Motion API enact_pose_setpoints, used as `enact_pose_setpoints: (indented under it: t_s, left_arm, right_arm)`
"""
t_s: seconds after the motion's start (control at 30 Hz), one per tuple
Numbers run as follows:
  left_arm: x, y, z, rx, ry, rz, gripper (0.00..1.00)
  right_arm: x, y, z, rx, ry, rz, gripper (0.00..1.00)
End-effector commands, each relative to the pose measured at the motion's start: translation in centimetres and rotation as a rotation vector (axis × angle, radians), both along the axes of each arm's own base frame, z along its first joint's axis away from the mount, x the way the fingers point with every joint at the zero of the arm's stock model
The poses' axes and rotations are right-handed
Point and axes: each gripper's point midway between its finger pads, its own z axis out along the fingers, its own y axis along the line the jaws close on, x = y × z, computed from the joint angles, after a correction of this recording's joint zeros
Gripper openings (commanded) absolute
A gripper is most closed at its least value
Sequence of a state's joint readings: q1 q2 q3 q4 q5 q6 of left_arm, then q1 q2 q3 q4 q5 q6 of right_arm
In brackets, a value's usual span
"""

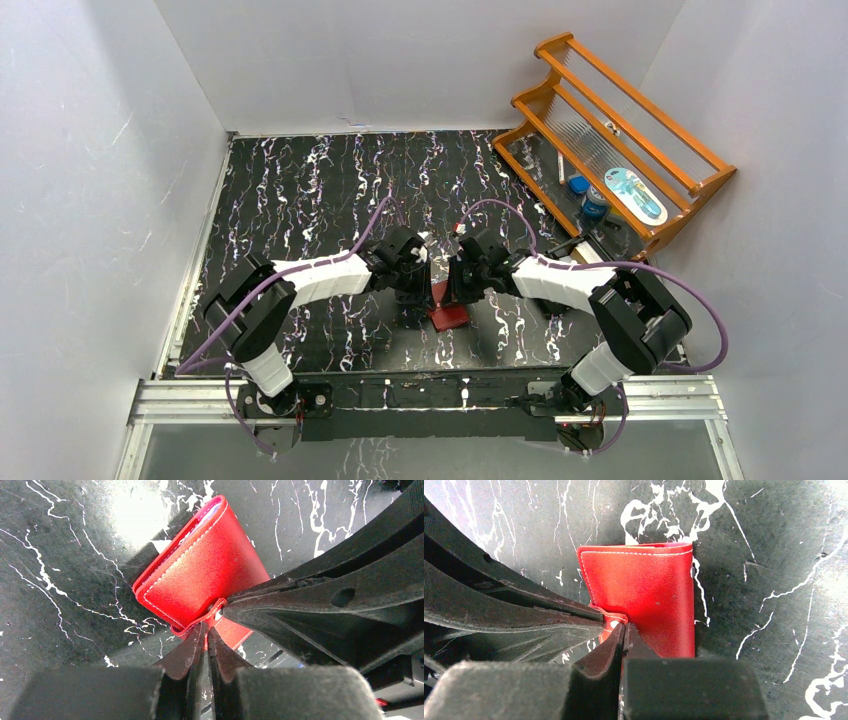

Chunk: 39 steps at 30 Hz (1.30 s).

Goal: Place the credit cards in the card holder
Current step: Hold the snap button from the card holder, then close the snap button on the card holder.

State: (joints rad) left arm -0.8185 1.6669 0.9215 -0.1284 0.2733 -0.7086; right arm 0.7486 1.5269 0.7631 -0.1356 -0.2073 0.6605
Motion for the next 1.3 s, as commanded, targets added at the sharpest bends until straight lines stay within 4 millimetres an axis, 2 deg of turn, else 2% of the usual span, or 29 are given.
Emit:
enact_pose_setpoints:
  t_s: [0.0, 0.23, 0.33, 0.5, 0.77, 1.07, 1.27]
  left_arm:
    - [-0.2, 0.6, -0.7, 0.036, -0.003, -0.015, 0.05]
    - [0.1, 1.1, -1.1, 0.086, -0.008, -0.007, 0.03]
    - [0.3, 1.1, -1.1, 0.088, -0.009, -0.001, 0.03]
    - [0.4, 1.0, -1.0, 0.086, -0.011, 0.005, 0.05]
    - [0.6, 1.0, -0.7, 0.093, -0.018, 0.000, 0.06]
    - [0.5, 0.9, -0.7, 0.084, -0.011, 0.006, 0.07]
    - [0.6, 0.6, -0.3, 0.065, -0.020, 0.002, 0.09]
  right_arm:
    - [1.4, 0.9, 1.7, 0.014, -0.042, -0.022, 0.10]
    - [1.9, 1.2, 5.1, 0.053, -0.096, -0.028, 0.13]
    - [1.9, 1.2, 5.6, 0.059, -0.103, -0.024, 0.10]
    - [1.5, 1.9, 5.3, 0.067, -0.095, 0.005, 0.08]
    - [1.0, 2.4, 3.8, 0.034, -0.077, 0.027, 0.09]
    - [0.9, 1.8, 1.8, -0.051, -0.063, 0.029, 0.10]
    - [1.0, 1.1, 1.3, -0.096, -0.076, 0.018, 0.11]
